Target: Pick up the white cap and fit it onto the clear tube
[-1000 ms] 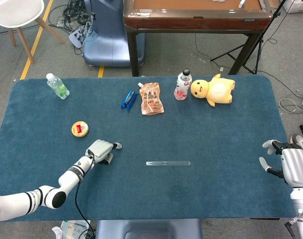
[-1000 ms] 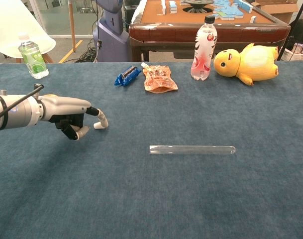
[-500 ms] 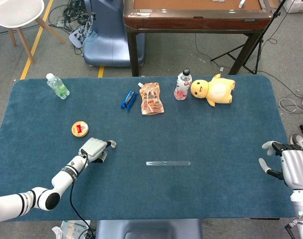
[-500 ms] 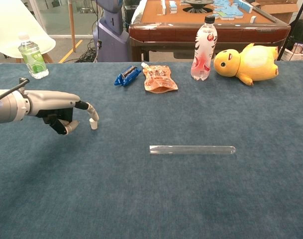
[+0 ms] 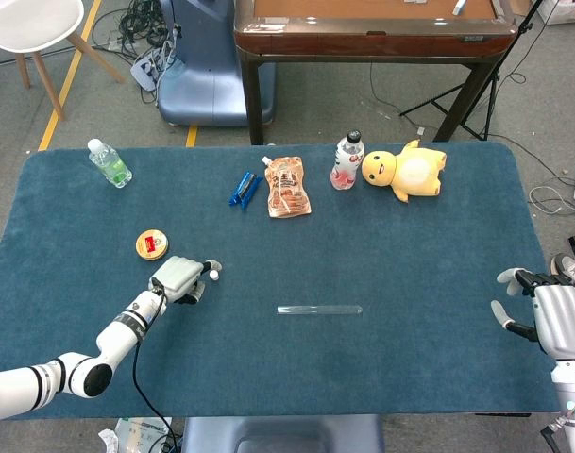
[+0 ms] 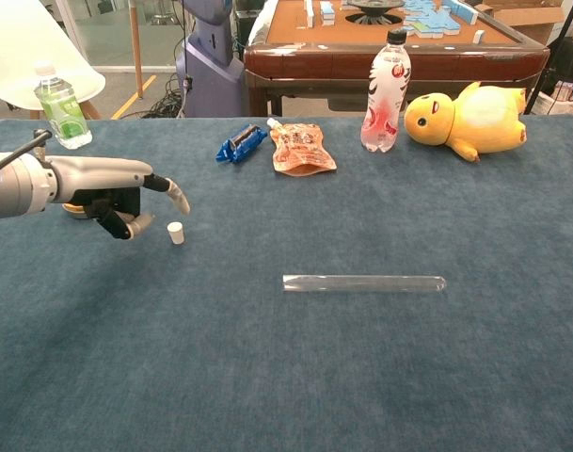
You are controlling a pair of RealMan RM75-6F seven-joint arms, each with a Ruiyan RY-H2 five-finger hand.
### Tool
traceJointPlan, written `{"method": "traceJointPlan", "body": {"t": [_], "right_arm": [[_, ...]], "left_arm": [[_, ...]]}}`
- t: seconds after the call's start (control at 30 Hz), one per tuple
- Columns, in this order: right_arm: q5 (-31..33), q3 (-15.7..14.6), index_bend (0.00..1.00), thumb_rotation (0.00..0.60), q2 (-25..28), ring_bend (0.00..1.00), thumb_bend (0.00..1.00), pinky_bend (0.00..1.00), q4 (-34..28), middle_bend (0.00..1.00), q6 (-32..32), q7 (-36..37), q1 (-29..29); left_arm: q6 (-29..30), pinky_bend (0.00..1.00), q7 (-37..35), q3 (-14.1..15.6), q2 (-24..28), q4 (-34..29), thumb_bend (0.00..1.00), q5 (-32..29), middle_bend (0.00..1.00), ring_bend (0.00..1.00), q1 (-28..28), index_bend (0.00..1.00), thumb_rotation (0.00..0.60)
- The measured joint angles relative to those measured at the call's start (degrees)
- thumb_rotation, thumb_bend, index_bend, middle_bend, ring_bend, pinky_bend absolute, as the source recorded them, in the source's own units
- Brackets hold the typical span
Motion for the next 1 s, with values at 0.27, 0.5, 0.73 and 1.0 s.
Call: {"method": "traceJointPlan", "body": {"t": [0.27, 0.5, 0.73, 1.0], "right_arm": [[0.03, 0.06, 0.43, 0.6, 0.15, 0.51, 0.28, 0.44, 0.13, 0.55, 0.15, 0.37, -0.14], [0.4, -0.07, 0.43, 0.6, -0.01, 0.51, 0.28, 0.44, 0.81, 0.55, -0.14, 1.25, -0.29], [0.29, -0.26, 0.43, 0.6, -0.05, 0.51, 0.28, 0.44, 1.22, 0.55, 0.2, 1.64, -0.68], [0.12, -0.38, 0.43, 0.6, -0.14, 0.51, 0.28, 0.44, 1.48, 0.55, 0.38, 2.04, -0.94]], "left_arm": [[4.08, 1.0, -1.58, -1.35, -4.96, 6.04, 0.26, 4.92, 1.0, 1.0, 0.5, 0.38, 0.6], [4.67, 1.0, 0.18, -1.94, -9.12, 11.31, 0.26, 5.85, 1.0, 1.0, -0.21, 0.41, 0.6], [3.38, 1.0, 2.71, -2.23, -11.15, 14.36, 0.26, 4.66, 1.0, 1.0, -1.08, 0.41, 0.6], [2.85, 1.0, 4.68, -2.1, -11.38, 15.14, 0.26, 3.59, 1.0, 1.0, -1.05, 0.43, 0.6]]}}
